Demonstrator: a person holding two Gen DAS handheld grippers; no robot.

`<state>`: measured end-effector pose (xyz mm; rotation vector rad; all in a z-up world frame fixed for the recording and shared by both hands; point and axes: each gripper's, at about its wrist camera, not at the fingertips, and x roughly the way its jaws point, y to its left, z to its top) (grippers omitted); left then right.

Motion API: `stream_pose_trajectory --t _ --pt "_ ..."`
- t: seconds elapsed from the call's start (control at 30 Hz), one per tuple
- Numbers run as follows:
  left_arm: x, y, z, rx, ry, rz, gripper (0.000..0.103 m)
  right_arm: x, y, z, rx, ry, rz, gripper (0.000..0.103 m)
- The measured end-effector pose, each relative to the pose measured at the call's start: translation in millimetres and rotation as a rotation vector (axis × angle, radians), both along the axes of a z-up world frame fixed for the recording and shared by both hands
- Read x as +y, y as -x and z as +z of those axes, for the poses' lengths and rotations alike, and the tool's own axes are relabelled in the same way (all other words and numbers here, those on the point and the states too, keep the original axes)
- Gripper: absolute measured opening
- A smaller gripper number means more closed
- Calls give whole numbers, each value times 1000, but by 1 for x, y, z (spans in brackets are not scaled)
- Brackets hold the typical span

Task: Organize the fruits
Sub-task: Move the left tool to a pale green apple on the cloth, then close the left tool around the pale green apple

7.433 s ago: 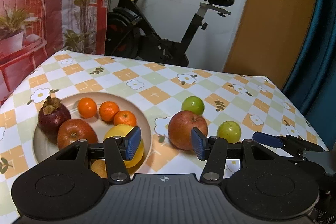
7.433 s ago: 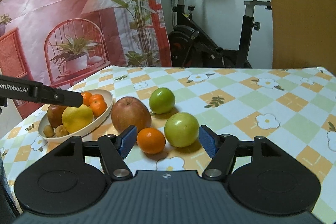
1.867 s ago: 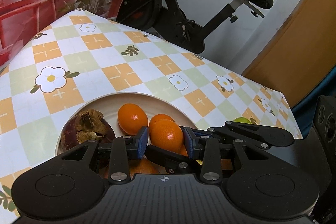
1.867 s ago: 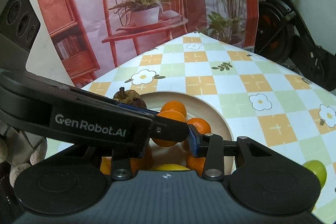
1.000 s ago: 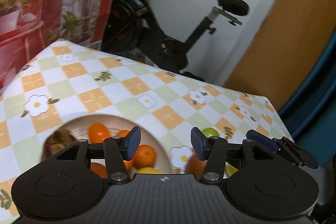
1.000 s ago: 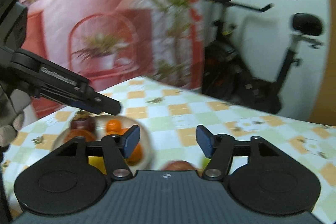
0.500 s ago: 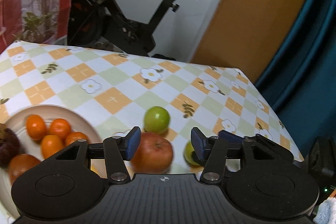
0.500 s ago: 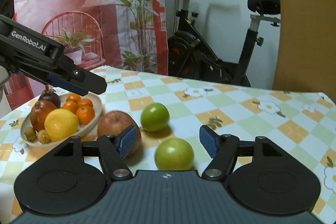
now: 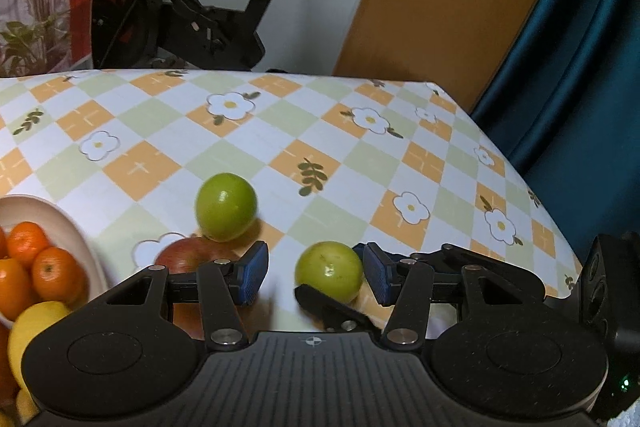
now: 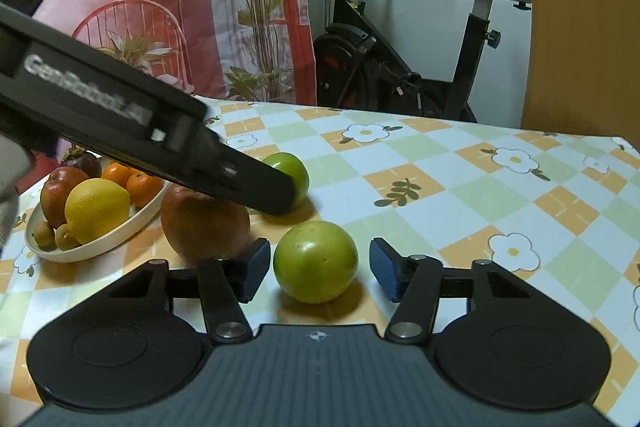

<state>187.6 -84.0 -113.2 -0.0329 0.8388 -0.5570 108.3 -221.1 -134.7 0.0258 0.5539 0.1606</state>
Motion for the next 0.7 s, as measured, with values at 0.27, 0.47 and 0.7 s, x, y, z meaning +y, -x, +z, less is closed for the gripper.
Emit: stream_pose_trajectory --t 0.27,0.47,0.7 --pt "-15 -3 -9 8 -47 -24 55 -4 -4 -3 29 -34 10 51" --pt "-24 -3 -17 -6 -90 -55 54 -10 -4 -3 40 -72 12 51" --pt "-29 1 -18 -37 -111 -70 46 -12 -4 -4 44 -85 13 50"
